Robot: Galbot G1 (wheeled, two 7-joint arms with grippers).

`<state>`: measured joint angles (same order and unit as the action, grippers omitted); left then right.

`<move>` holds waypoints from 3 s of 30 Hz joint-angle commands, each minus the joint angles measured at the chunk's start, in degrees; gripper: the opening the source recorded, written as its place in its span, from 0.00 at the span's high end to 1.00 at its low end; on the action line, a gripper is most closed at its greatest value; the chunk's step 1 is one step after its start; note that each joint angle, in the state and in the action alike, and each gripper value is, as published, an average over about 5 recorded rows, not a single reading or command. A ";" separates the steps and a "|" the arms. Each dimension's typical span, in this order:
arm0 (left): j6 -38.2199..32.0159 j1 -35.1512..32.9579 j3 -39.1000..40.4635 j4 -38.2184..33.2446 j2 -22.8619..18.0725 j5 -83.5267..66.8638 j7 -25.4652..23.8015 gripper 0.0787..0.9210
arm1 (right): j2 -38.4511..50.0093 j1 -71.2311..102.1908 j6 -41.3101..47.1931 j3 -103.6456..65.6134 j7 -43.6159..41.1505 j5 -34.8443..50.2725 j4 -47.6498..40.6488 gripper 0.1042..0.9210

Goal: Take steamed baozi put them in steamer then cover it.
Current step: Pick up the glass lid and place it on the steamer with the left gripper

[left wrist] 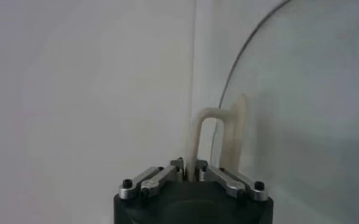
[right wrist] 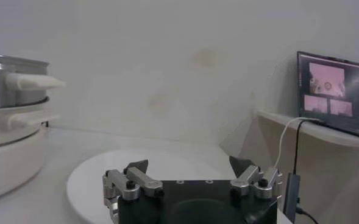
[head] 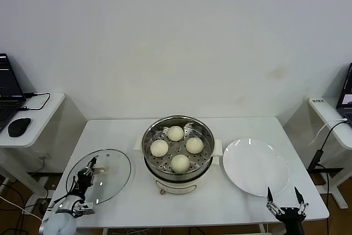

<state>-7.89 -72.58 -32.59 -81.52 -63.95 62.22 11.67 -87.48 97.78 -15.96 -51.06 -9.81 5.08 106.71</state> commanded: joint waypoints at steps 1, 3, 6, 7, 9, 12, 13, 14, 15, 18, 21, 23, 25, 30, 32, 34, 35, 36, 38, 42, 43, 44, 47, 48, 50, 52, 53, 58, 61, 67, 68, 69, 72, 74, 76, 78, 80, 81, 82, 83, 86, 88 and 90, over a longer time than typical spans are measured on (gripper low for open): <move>1.70 -4.81 -2.42 -11.80 2.31 -1.29 -0.76 0.91 | 0.21 0.03 -0.20 0.44 -0.01 -0.37 0.19 0.12; 3.03 -5.75 -3.61 -14.66 3.24 -1.23 -2.17 0.91 | 0.42 0.04 -0.19 0.57 -0.02 -0.40 0.31 0.12; 5.43 -6.77 -5.92 -18.69 5.06 -1.49 -5.05 0.91 | 0.80 0.08 -0.14 0.75 -0.06 -0.37 0.49 0.12; 6.35 -7.03 -6.70 -19.97 5.74 -1.78 -6.10 0.91 | 0.93 0.10 -0.14 0.81 -0.07 -0.37 0.52 0.12; 8.22 -7.43 -7.93 -22.43 7.07 -2.88 -8.02 0.91 | 1.14 0.16 -0.15 0.95 -0.08 -0.38 0.56 0.12; 11.54 -7.93 -8.97 -26.45 9.01 -5.66 -10.43 0.91 | 1.31 0.29 -0.17 1.21 -0.07 -0.54 0.63 0.12; 12.77 -8.05 -9.07 -27.76 9.65 -6.70 -11.19 0.91 | 1.33 0.35 -0.19 1.34 -0.07 -0.65 0.65 0.12; 13.99 -8.15 -9.06 -29.13 10.24 -7.45 -12.16 0.91 | 1.33 0.39 -0.22 1.47 -0.07 -0.79 0.66 0.12; 15.20 -8.24 -8.94 -30.45 10.84 -8.04 -13.24 0.91 | 1.30 0.41 -0.27 1.62 -0.06 -1.03 0.64 0.12; 18.66 -8.14 -7.75 -34.42 12.63 -10.26 -16.01 0.91 | 1.04 0.40 -0.48 2.06 -0.04 -1.86 0.56 0.12; 22.30 -7.30 -5.02 -38.63 14.62 -14.29 -17.49 0.91 | 0.64 0.43 -0.80 2.44 0.11 -3.10 0.59 0.12; 24.86 -6.01 -2.42 -41.11 15.99 -16.56 -17.92 0.91 | 0.40 0.50 -1.16 2.63 0.36 -4.46 0.66 0.12; 26.98 -4.20 0.70 -42.51 16.90 -17.21 -17.93 0.91 | 0.21 0.53 -1.52 2.84 0.76 -5.90 0.69 0.12; 30.39 2.30 11.16 -41.37 18.15 -16.03 -16.32 0.91 | -0.47 0.20 -2.19 3.81 2.32 -10.08 0.50 0.12; 31.59 4.84 15.17 -40.34 18.34 -15.36 -16.27 0.91 | -0.76 0.03 -2.52 4.20 2.79 -11.44 0.47 0.12; 33.23 7.65 19.32 -39.41 17.79 -14.52 -16.75 0.91 | -0.97 -0.19 -2.73 4.50 3.18 -12.36 0.31 0.12; 34.10 9.10 21.09 -39.01 17.14 -13.80 -17.10 0.91 | -1.03 -0.34 -2.80 4.61 3.37 -12.65 0.13 0.12; 34.92 10.51 22.74 -38.60 16.15 -12.81 -17.66 0.91 | -1.08 -0.51 -2.86 4.71 3.52 -12.93 -0.13 0.12; 36.40 12.83 25.29 -37.93 13.61 -10.07 -19.16 0.91 | -1.07 -0.88 -2.96 4.89 3.93 -13.51 -0.75 0.12; 39.01 16.10 29.54 -36.87 8.10 -4.08 -22.55 0.91 | -1.22 -1.71 -3.02 5.08 4.86 -15.22 -1.86 0.12; 39.51 16.70 30.41 -36.56 6.93 -2.73 -23.30 0.91 | -1.34 -1.92 -3.04 5.10 5.09 -15.69 -2.03 0.12; 39.95 17.21 31.23 -36.21 5.86 -1.49 -24.00 0.91 | -1.48 -2.13 -3.05 5.13 5.33 -16.21 -2.19 0.12; 40.66 18.54 32.96 -35.01 3.13 1.80 -25.70 0.91 | -1.95 -2.58 -3.05 5.26 5.88 -17.79 -2.47 0.12; 40.77 18.85 33.39 -34.58 2.39 2.76 -26.18 0.91 | -2.11 -2.72 -3.05 5.31 6.03 -18.32 -2.61 0.12; 41.00 19.37 34.17 -33.77 1.00 4.44 -27.06 0.91 | -2.39 -2.96 -3.09 5.42 6.28 -19.17 -2.95 0.12; 41.50 19.96 35.20 -32.93 -0.45 6.04 -27.77 0.91 | -2.59 -3.13 -3.18 5.48 6.45 -19.71 -3.34 0.12; 41.79 20.29 35.73 -32.55 -1.24 6.74 -28.12 0.91 | -2.65 -3.17 -3.22 5.49 6.53 -19.85 -3.50 0.12; 42.35 21.89 38.06 -30.07 -5.99 10.88 -29.60 0.91 | -2.82 -3.26 -3.47 5.45 6.88 -20.45 -4.19 0.12; 42.33 22.24 38.67 -28.63 -8.85 12.52 -30.05 0.91 | -2.85 -3.17 -3.62 5.40 7.00 -20.71 -4.39 0.12; 42.07 22.38 38.56 -26.46 -12.07 14.77 -30.88 0.91 | -2.85 -2.85 -4.02 5.21 7.01 -21.23 -4.81 0.12; 42.06 22.33 38.65 -26.27 -12.35 15.05 -30.95 0.91 | -2.86 -2.84 -4.08 5.20 7.01 -21.29 -4.92 0.12; 42.03 22.27 38.74 -26.12 -12.61 15.37 -31.00 0.91 | -2.86 -2.83 -4.13 5.24 7.02 -21.35 -5.01 0.12; 41.84 21.85 38.82 -25.70 -13.41 16.39 -31.11 0.91 | -2.88 -2.75 -4.18 5.44 7.01 -21.50 -5.09 0.12; 41.64 21.46 38.82 -25.41 -13.84 17.01 -31.12 0.91 | -2.88 -2.71 -4.20 5.55 7.00 -21.61 -5.08 0.12; 41.40 21.06 38.85 -25.16 -14.25 17.60 -31.09 0.91 | -2.88 -2.69 -4.22 5.61 6.99 -21.68 -5.10 0.12; 41.16 20.71 38.90 -24.95 -14.65 18.13 -31.06 0.91 | -2.87 -2.68 -4.23 5.65 6.98 -21.73 -5.15 0.12; 40.92 20.46 38.93 -24.78 -14.88 18.55 -30.97 0.91 | -2.87 -2.66 -4.25 5.70 6.96 -21.75 -5.24 0.12; 40.83 20.36 38.93 -24.69 -14.94 18.68 -30.93 0.91 | -2.87 -2.66 -4.27 5.73 6.95 -21.77 -5.30 0.12; 40.75 20.31 38.93 -24.59 -14.99 18.81 -30.88 0.91 | -2.87 -2.67 -4.29 5.76 6.94 -21.80 -5.37 0.12; 40.65 20.27 38.93 -24.47 -15.05 18.97 -30.83 0.91 | -2.87 -2.67 -4.31 5.79 6.93 -21.81 -5.45 0.12; 40.43 20.20 38.94 -24.09 -15.29 19.34 -30.67 0.91 | -2.86 -2.69 -4.38 5.88 6.91 -21.85 -5.62 0.12; 40.26 20.08 38.92 -23.85 -15.41 19.60 -30.53 0.91 | -2.86 -2.70 -4.40 5.93 6.88 -21.86 -5.68 0.12; 40.06 19.90 38.86 -23.60 -15.50 19.87 -30.40 0.91 | -2.86 -2.71 -4.41 5.97 6.85 -21.87 -5.72 0.12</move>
<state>32.30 -52.56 5.89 -105.98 -78.06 80.25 -18.71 -90.30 95.10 -20.34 -45.18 -2.96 -16.60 101.12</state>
